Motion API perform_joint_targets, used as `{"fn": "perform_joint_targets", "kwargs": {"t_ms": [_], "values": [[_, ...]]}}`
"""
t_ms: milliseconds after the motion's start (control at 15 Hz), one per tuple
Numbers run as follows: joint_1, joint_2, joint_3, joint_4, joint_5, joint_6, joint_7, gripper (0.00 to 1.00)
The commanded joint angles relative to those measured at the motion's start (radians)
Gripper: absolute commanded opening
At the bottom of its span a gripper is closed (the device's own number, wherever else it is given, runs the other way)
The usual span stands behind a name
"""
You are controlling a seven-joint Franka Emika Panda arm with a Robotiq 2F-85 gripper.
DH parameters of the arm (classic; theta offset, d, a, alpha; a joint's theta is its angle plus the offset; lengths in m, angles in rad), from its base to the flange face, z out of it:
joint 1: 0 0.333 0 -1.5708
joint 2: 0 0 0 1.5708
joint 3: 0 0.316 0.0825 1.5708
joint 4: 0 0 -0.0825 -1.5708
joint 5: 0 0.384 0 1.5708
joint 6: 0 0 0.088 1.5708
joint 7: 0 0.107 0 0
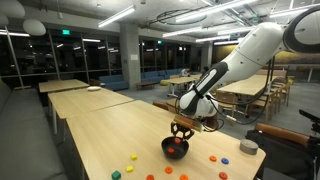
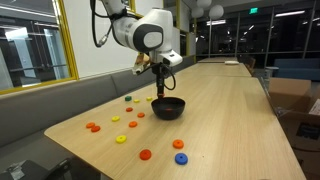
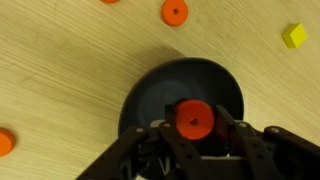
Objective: Put some of the discs on the table in the bowl
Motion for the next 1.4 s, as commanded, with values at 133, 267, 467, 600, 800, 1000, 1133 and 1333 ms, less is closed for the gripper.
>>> {"fn": "perform_joint_targets", "kwargs": {"t_ms": [133,267,467,600,800,1000,1133,1333], "values": [[0.003,0.038,-0.043,0.036,-0.028,0.011,0.014,0.75],[0.006,0.041,-0.061,0.035,-0.043,0.004,0.023,0.89],[0.015,0.008,-0.095,-0.004,-0.087,-0.024,0.037,1.0],[0.027,-0.031,-0.122,-0.061,-0.126,-0.021,0.064,1.0],[0.046,-0.081,-0.16,-0.148,-0.194,-0.016,0.128,1.0],[0.067,-0.124,-0.201,-0.251,-0.288,0.02,0.238,1.0],[0.061,-0.146,-0.209,-0.31,-0.327,0.036,0.294,1.0],[0.038,-0.138,-0.199,-0.379,-0.317,0.127,0.325,1.0]]}}
